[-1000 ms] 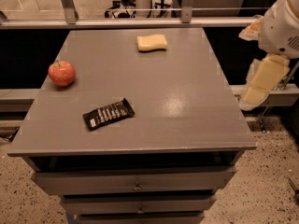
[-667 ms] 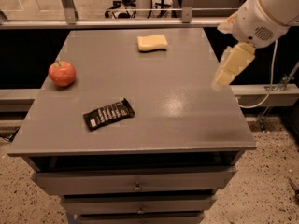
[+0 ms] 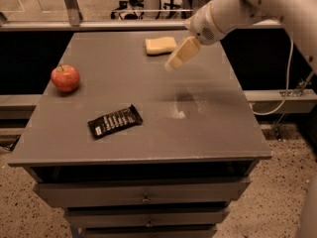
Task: Pick sponge
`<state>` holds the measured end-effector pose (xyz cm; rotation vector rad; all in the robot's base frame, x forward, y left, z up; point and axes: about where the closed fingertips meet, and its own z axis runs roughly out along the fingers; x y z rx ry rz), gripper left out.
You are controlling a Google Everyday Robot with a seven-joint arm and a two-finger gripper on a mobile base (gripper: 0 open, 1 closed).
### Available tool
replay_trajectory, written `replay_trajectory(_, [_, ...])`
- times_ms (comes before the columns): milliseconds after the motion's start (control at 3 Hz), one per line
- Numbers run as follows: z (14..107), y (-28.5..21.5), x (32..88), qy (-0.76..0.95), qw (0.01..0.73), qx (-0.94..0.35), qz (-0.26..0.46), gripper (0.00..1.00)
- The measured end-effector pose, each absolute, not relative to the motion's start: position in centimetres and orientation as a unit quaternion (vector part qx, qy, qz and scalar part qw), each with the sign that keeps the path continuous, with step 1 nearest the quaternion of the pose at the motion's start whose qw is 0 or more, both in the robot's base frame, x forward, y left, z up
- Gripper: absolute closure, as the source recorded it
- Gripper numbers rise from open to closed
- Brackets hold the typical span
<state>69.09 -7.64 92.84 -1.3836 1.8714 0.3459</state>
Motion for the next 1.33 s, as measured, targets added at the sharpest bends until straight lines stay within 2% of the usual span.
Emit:
replay_trajectory(333, [90.7, -4.3, 74.1, 0.738, 0.413, -0.516, 0.136, 0.00])
replay_trajectory(667, [88.6, -3.1, 78.7, 0.753, 0.424, -0.488, 0.119, 0.00])
replay_trajectory(1333, [85.5, -5.2, 84.9, 0.790, 0.421, -0.437, 0.082, 0.00])
